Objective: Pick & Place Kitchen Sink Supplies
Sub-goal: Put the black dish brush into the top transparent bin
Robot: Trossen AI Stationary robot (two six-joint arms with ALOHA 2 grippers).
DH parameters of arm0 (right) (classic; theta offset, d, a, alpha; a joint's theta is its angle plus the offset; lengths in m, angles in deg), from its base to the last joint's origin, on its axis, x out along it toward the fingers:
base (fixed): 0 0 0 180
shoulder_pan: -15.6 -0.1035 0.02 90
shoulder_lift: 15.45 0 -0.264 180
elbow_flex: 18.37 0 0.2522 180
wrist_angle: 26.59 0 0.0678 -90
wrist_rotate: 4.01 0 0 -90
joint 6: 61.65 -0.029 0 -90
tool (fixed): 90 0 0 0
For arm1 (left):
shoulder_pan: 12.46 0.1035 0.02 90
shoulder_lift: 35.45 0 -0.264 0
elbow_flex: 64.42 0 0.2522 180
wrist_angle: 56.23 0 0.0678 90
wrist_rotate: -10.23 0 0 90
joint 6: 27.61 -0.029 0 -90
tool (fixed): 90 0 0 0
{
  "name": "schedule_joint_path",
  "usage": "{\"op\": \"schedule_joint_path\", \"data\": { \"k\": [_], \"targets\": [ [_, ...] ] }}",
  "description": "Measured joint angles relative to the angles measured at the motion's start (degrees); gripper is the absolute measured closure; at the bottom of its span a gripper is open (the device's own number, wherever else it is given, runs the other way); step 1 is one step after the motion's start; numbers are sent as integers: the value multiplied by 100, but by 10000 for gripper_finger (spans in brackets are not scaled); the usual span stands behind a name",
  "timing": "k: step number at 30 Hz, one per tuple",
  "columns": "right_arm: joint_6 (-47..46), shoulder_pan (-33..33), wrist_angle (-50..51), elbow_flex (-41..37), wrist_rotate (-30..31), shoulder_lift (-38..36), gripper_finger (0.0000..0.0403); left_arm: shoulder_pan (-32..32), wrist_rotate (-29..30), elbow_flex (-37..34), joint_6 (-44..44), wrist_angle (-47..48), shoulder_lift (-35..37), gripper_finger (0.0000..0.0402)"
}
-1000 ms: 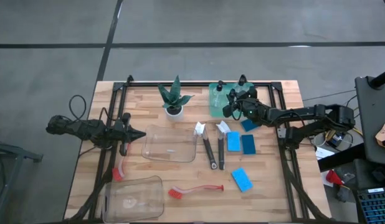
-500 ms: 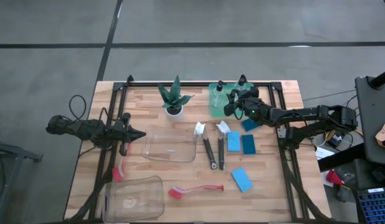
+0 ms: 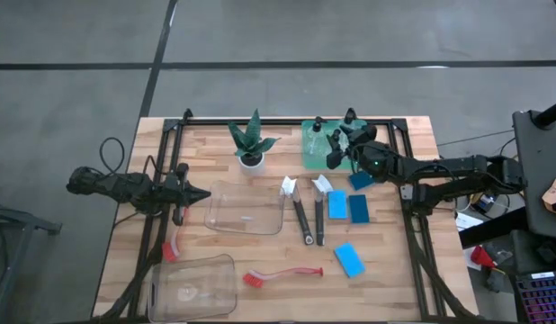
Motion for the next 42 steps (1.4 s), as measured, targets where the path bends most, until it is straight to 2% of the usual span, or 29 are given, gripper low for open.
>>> {"op": "schedule_joint_path", "data": {
  "k": [13, 20, 24, 31, 42],
  "targets": [
    [169, -1274, 2, 4, -16, -183, 151, -1, 0, 1, -1, 2, -1, 401],
    [297, -1884, -34, 121, -17, -150, 147, -2, 0, 1, 1, 4, 1, 401],
    [251, -2070, -39, 152, -23, -152, 149, 0, 0, 1, 1, 2, 1, 401],
    [120, -2267, -47, 221, -374, -141, 156, 0, 0, 1, -1, 2, -1, 401],
    [-30, -2370, -39, 221, -592, -146, 160, 0, 0, -1, 1, 2, 1, 401]
  ]
}}
